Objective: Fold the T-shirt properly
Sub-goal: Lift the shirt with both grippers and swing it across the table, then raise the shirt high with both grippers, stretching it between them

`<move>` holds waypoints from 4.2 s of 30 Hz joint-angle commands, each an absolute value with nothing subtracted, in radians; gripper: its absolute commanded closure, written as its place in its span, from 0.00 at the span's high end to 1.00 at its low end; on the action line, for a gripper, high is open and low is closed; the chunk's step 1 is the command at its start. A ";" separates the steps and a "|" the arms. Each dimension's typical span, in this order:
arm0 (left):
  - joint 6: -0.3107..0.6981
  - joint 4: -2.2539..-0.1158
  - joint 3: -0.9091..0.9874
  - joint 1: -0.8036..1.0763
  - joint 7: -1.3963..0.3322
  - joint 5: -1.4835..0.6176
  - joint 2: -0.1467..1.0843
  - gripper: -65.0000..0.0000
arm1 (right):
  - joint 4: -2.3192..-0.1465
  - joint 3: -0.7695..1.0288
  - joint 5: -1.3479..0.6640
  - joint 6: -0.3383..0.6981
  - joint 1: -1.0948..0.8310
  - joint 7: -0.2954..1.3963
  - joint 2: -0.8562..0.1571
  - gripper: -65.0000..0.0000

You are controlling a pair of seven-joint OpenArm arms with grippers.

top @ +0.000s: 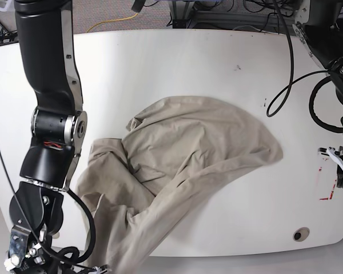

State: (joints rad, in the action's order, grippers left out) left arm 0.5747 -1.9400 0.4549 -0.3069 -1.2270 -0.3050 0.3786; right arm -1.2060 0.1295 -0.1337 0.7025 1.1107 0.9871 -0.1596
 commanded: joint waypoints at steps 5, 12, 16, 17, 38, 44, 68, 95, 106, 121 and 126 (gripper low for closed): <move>0.572 -1.934 0.384 -0.272 -1.210 -0.309 0.334 0.39 | -1.207 0.130 -0.153 0.698 1.144 0.951 -0.165 0.00; 0.572 -1.816 0.443 -0.254 -1.205 -0.309 0.202 0.60 | -1.207 0.136 -0.154 0.698 1.078 0.949 -0.165 0.00; 0.572 -1.681 0.467 -0.260 -1.115 -0.309 0.154 0.60 | -1.207 0.136 -0.154 0.698 1.046 0.949 -0.165 0.00; 0.572 -1.644 0.476 -0.260 -1.072 -0.309 0.145 0.60 | -1.207 0.137 -0.154 0.698 1.040 0.949 -0.165 0.00; 0.509 -0.931 0.490 -0.367 -0.553 -0.315 0.120 0.60 | -1.208 0.137 -0.154 0.698 0.989 0.949 -0.168 0.00; 0.509 -0.788 0.484 -0.433 -0.516 -0.315 0.120 0.60 | -1.208 0.137 -0.154 0.698 0.986 0.949 -0.168 0.00; 0.452 -0.679 0.406 -0.486 -0.513 -0.315 0.038 0.52 | -1.208 0.137 -0.156 0.698 0.955 0.949 -0.170 0.00; 0.415 -1.323 0.406 -0.341 -0.700 -0.314 0.073 0.00 | -1.326 0.137 -0.147 0.698 0.935 0.949 -0.222 0.00; 0.415 -1.712 0.406 -0.341 -0.852 -0.314 0.183 0.00 | -1.147 0.134 -0.147 0.698 1.104 0.908 -0.266 0.00; 0.420 -1.837 0.510 -0.702 -1.050 -0.315 0.335 0.00 | -1.102 0.130 -0.147 0.698 1.306 0.944 -0.278 0.00; 0.420 -1.799 0.464 -0.806 -1.081 -0.315 0.381 0.00 | -1.109 0.130 -0.148 0.698 1.306 1.006 -0.278 0.00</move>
